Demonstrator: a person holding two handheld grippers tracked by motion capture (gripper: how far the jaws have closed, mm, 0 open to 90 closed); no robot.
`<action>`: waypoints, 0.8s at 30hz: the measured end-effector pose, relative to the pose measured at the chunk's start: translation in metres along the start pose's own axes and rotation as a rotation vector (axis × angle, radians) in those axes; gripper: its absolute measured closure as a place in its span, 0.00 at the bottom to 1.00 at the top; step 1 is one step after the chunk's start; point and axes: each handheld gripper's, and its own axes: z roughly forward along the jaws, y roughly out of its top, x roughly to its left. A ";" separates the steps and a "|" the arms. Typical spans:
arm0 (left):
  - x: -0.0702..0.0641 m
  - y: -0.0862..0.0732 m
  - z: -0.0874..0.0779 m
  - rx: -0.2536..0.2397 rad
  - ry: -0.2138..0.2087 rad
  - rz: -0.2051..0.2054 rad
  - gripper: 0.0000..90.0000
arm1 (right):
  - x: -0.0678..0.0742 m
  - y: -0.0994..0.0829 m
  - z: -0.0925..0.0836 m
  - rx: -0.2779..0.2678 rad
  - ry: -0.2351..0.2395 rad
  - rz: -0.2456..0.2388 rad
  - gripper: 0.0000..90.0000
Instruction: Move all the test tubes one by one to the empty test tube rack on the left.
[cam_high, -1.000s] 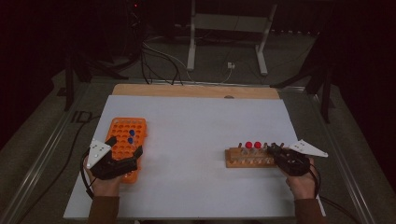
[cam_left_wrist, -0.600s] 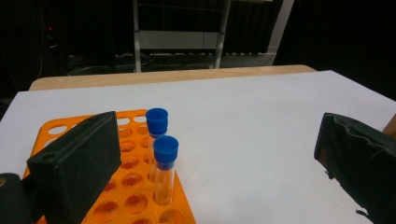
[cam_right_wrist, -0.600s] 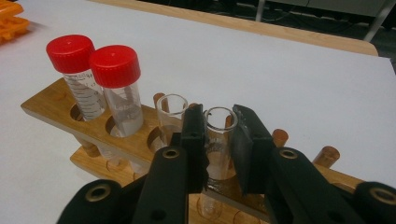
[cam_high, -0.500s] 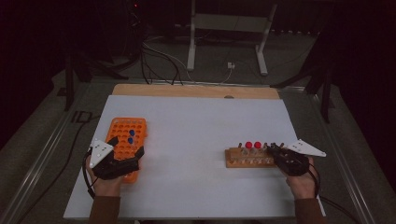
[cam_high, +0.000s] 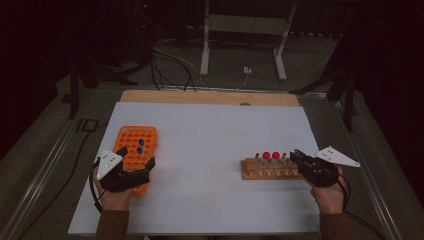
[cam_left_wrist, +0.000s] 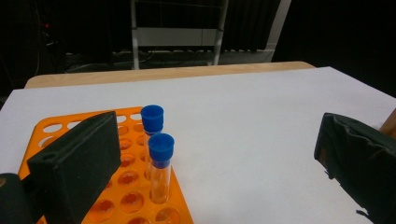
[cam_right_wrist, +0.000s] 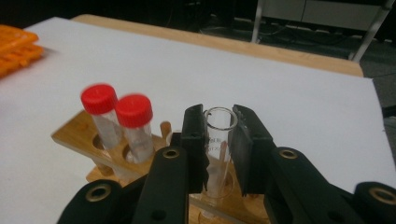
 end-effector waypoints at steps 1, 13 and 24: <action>0.000 0.000 0.000 0.000 -0.002 0.000 0.01 | 0.000 0.002 -0.002 -0.007 0.000 0.004 0.85; -0.004 0.000 0.001 0.002 -0.007 -0.003 0.01 | 0.008 0.030 -0.034 -0.092 0.023 -0.013 0.85; -0.025 0.005 0.011 0.019 -0.063 0.024 0.02 | 0.035 0.039 -0.028 -0.069 0.137 -0.058 0.84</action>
